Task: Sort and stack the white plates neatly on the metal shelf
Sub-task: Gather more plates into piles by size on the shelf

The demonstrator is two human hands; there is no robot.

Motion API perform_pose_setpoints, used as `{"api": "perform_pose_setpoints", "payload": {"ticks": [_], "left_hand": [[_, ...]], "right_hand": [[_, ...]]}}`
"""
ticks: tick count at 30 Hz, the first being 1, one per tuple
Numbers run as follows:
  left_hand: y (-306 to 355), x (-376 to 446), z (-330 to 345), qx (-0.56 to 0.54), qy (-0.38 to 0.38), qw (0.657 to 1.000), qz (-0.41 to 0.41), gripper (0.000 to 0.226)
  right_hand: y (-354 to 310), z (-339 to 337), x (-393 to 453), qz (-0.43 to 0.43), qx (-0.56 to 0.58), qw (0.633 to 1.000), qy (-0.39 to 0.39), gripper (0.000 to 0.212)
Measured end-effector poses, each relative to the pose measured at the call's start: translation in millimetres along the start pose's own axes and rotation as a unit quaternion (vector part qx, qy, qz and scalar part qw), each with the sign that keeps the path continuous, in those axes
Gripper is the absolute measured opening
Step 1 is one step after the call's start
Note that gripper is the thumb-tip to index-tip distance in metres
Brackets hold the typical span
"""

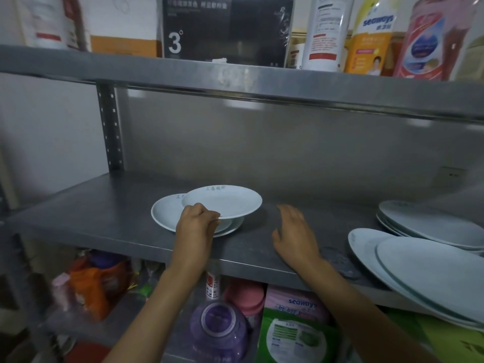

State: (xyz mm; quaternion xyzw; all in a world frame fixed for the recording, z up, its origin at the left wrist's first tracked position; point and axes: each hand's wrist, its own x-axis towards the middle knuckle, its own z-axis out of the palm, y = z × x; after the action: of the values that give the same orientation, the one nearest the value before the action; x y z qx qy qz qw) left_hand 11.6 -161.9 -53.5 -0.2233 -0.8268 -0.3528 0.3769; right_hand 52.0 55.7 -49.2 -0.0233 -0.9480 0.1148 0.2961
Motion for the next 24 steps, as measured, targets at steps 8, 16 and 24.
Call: {"api": "perform_pose_setpoints", "payload": {"ticks": [8,16,24], "left_hand": [[-3,-8,-1,0.005,-0.029,1.000,0.002,0.011],[-3,-9,-3,0.026,-0.035,0.999,-0.022,0.005],[3,-18,-2,0.096,-0.059,0.992,-0.064,0.012]], "right_hand": [[-1,10,1,0.020,0.013,1.000,-0.016,0.059],[-5,16,3,0.023,0.015,0.999,-0.024,0.061],[-5,19,5,0.023,0.006,0.999,-0.023,0.060]]}}
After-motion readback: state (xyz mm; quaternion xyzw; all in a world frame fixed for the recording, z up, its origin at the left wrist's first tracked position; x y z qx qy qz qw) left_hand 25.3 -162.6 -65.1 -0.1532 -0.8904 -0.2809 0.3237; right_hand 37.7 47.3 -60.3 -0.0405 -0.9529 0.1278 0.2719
